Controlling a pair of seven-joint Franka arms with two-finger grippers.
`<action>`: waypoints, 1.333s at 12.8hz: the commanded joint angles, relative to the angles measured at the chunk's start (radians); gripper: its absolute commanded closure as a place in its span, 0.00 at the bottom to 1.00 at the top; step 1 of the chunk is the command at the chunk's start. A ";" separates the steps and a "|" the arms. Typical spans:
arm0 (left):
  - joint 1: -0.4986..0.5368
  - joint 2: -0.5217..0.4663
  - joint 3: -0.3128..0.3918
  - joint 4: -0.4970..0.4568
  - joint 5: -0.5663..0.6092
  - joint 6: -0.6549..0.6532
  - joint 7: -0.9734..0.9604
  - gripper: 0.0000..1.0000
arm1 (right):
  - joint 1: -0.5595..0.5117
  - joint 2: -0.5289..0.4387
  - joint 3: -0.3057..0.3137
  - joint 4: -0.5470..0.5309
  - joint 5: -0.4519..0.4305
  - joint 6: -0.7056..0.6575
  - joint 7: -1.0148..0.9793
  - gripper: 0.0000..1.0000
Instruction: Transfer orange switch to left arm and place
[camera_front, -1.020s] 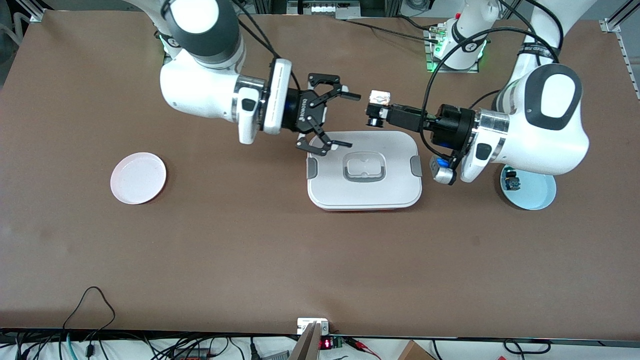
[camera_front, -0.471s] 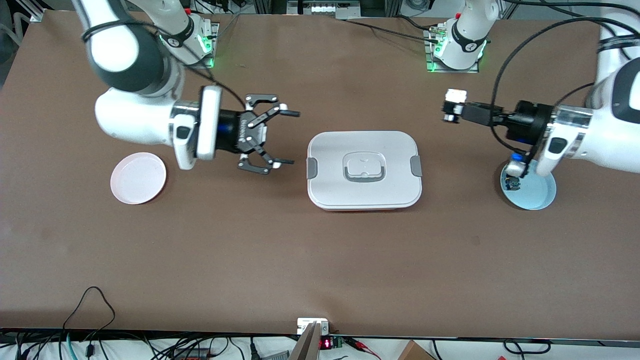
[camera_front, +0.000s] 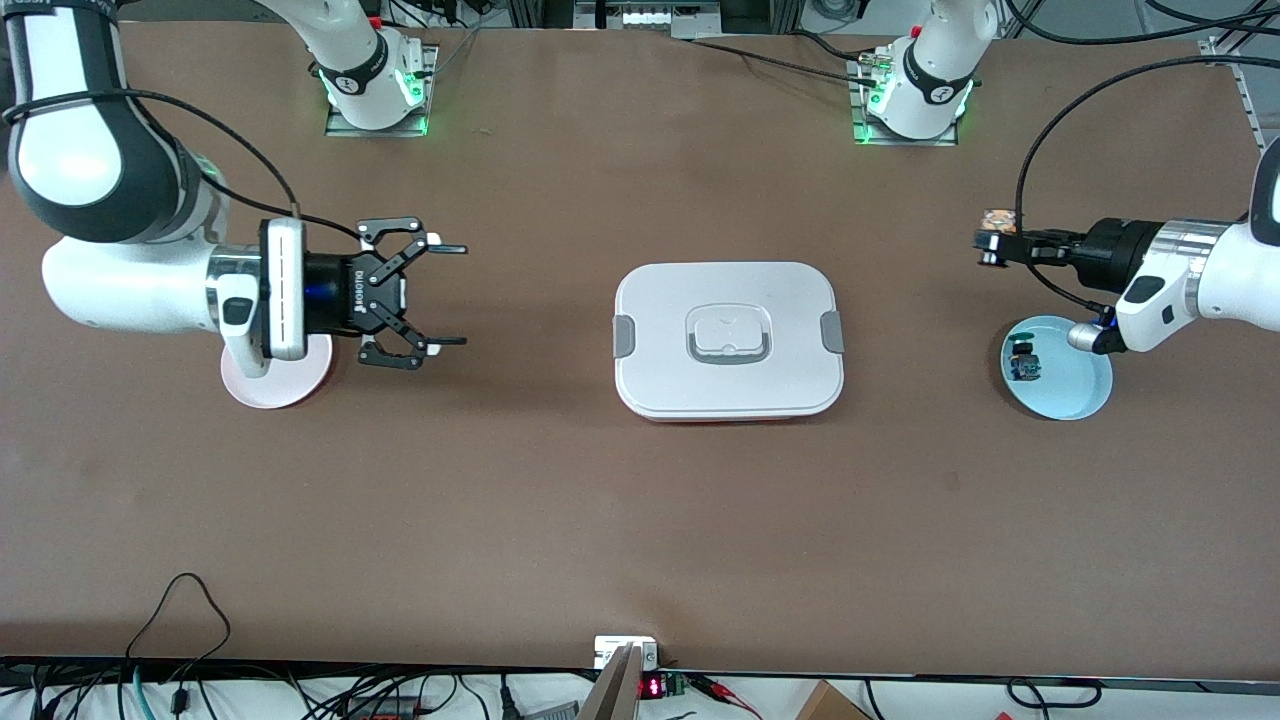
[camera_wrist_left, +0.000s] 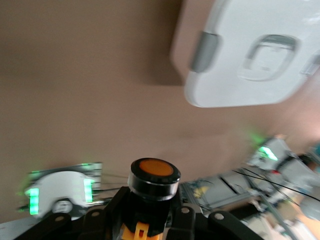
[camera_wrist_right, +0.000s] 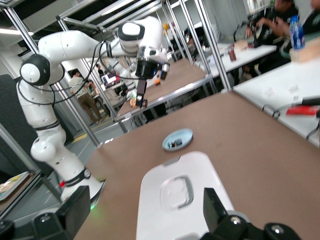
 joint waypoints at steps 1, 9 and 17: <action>-0.006 0.009 -0.010 -0.021 0.237 0.048 0.036 1.00 | -0.015 -0.018 -0.011 -0.008 -0.102 -0.023 0.142 0.00; 0.021 0.151 -0.003 -0.174 0.661 0.431 0.041 1.00 | -0.042 -0.027 -0.058 0.002 -0.274 -0.081 0.547 0.00; 0.127 0.364 0.000 -0.090 0.798 0.643 0.171 1.00 | 0.009 -0.025 -0.049 0.051 -0.834 0.016 1.136 0.00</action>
